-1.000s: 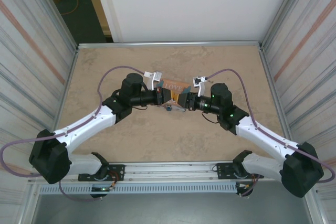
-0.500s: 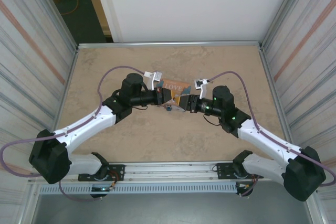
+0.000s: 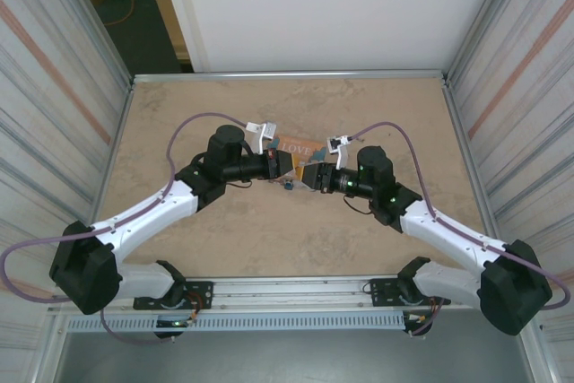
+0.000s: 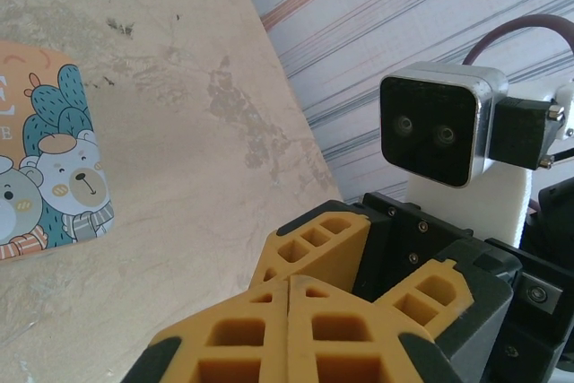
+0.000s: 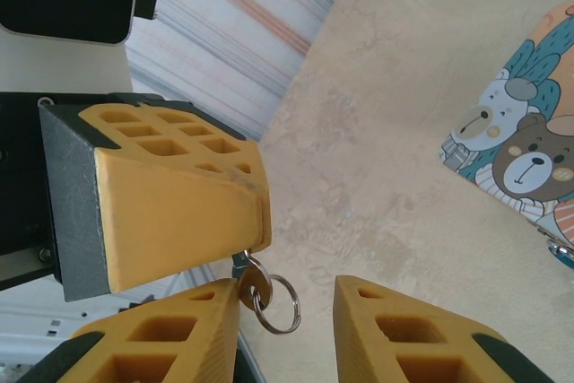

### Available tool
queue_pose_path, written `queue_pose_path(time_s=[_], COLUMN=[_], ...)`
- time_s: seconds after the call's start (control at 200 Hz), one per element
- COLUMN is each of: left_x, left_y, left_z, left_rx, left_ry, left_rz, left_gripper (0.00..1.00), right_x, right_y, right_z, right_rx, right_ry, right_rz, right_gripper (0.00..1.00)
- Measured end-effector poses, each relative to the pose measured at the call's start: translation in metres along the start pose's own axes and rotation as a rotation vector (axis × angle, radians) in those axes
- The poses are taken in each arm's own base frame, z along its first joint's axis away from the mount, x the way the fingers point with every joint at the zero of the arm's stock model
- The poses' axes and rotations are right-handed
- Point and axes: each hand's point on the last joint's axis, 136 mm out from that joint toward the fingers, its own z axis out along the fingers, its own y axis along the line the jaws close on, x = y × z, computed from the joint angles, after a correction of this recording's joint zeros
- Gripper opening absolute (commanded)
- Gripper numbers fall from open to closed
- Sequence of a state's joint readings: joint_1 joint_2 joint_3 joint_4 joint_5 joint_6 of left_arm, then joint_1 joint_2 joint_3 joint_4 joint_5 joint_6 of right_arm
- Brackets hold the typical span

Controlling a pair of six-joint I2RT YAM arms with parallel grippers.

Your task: Unlock a padlock with a key

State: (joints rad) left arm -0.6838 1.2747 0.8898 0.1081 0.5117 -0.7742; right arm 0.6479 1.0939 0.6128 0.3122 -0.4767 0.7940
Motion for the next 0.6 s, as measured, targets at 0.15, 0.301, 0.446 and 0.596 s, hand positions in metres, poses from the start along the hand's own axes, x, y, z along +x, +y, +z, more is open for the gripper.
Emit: queue_pose_path(time_s=[0.15, 0.301, 0.446, 0.596], left_x=[0.0001, -0.0001, -0.0014, -0.0027], left_y=[-0.0003, -0.0001, 0.0009, 0.0013], left_z=[0.0, 0.0, -0.0002, -0.0011], left_rx=[0.001, 0.0, -0.004, -0.007], left_ry=[0.0, 0.0, -0.006, -0.012], left_rz=[0.0, 0.0, 0.001, 0.0], left_gripper=[0.0, 0.0, 0.0, 0.0], right_x=[-0.0016, -0.0016, -0.003, -0.003], right_y=[0.0018, 0.0042, 0.0069, 0.0066], right_z=[0.0004, 0.0014, 0.0025, 0.0025], right_rx=[-0.007, -0.022, -0.031, -0.029], right_ry=[-0.006, -0.002, 0.001, 0.001], right_rz=[0.004, 0.004, 0.009, 0.017], right_gripper=[0.27, 0.19, 0.06, 0.0])
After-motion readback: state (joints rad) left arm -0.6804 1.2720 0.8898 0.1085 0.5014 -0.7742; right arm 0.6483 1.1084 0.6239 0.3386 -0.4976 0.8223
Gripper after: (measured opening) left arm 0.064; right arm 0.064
